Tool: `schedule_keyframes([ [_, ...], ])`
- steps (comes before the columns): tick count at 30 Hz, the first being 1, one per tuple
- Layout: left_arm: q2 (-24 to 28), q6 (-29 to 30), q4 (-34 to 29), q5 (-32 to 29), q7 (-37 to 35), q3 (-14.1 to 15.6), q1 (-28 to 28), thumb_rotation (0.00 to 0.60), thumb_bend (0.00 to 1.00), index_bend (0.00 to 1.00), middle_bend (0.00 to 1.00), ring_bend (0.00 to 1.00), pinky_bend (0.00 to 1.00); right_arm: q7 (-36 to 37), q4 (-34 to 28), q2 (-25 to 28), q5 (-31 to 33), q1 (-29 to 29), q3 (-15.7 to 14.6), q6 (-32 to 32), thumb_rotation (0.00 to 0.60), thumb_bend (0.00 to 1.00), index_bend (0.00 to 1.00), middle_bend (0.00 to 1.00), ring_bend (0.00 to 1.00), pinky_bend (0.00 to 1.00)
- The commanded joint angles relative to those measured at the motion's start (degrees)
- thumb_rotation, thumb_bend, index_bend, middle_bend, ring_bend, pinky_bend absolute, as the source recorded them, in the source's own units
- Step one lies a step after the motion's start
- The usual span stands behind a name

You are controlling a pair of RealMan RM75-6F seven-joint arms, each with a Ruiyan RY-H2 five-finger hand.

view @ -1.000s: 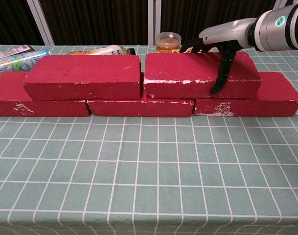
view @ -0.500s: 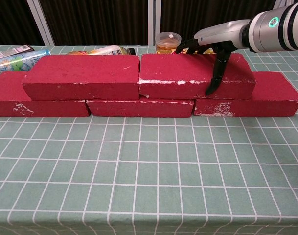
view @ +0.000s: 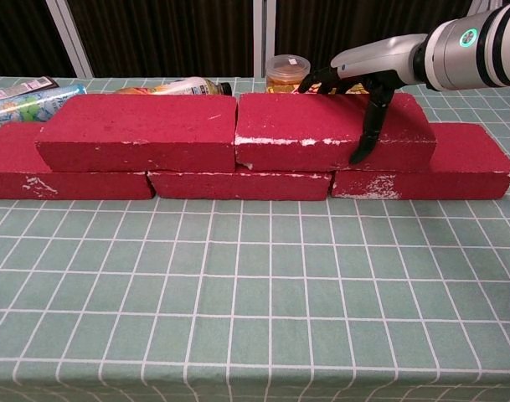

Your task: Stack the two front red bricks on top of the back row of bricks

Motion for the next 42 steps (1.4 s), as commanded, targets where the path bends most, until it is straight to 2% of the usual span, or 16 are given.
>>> schedule_keyframes([
  [1, -0.06, -0.07, 0.14, -0.08, -0.15, 0.03, 0.02, 0.600, 0.03, 0.00, 0.00, 0.00, 0.00, 0.07, 0.04, -0.08, 0.00, 0.02, -0.07, 0.00, 0.600, 0.08, 0.00, 0.29, 0.24, 0.00],
  [27, -0.31, -0.40, 0.63, -0.02, -0.52, 0.26, -0.03, 0.600, 0.03, 0.00, 0.00, 0.00, 0.00, 0.47, 0.02, -0.52, 0.05, 0.70, -0.51, -0.15, 0.600, 0.08, 0.00, 0.29, 0.24, 0.00],
  [32, -0.35, -0.45, 0.83, -0.01, -0.73, 0.29, -0.04, 0.600, 0.03, 0.00, 0.00, 0.00, 0.00, 0.80, 0.20, -0.59, 0.12, 0.81, -0.54, -0.70, 0.600, 0.02, 0.00, 0.27, 0.21, 0.00],
  [35, -0.40, -0.54, 0.98, -0.07, -0.86, 0.32, -0.04, 0.600, 0.03, 0.00, 0.00, 0.00, 0.00, 1.08, 0.11, -0.45, -0.09, 0.80, -0.52, -0.91, 0.600, 0.00, 0.00, 0.22, 0.14, 0.00],
  [38, -0.42, -0.59, 1.05, -0.11, -1.00, 0.30, -0.07, 0.600, 0.03, 0.00, 0.00, 0.00, 0.00, 1.69, -0.10, -0.18, -0.12, 0.80, -0.32, -1.44, 0.600, 0.00, 0.00, 0.10, 0.03, 0.00],
  [40, -0.45, -0.47, 1.13, -0.11, -1.16, 0.29, -0.02, 0.600, 0.03, 0.00, 0.00, 0.00, 0.00, 2.32, -0.43, 0.18, -0.27, 0.79, -0.03, -1.93, 0.600, 0.00, 0.00, 0.03, 0.00, 0.00],
  [42, -0.52, -0.31, 1.25, -0.19, -1.31, 0.24, 0.07, 0.600, 0.03, 0.00, 0.00, 0.00, 0.00, 2.83, -0.69, 0.44, -0.97, 0.64, 0.30, -1.80, 0.600, 0.00, 0.00, 0.00, 0.00, 0.00],
])
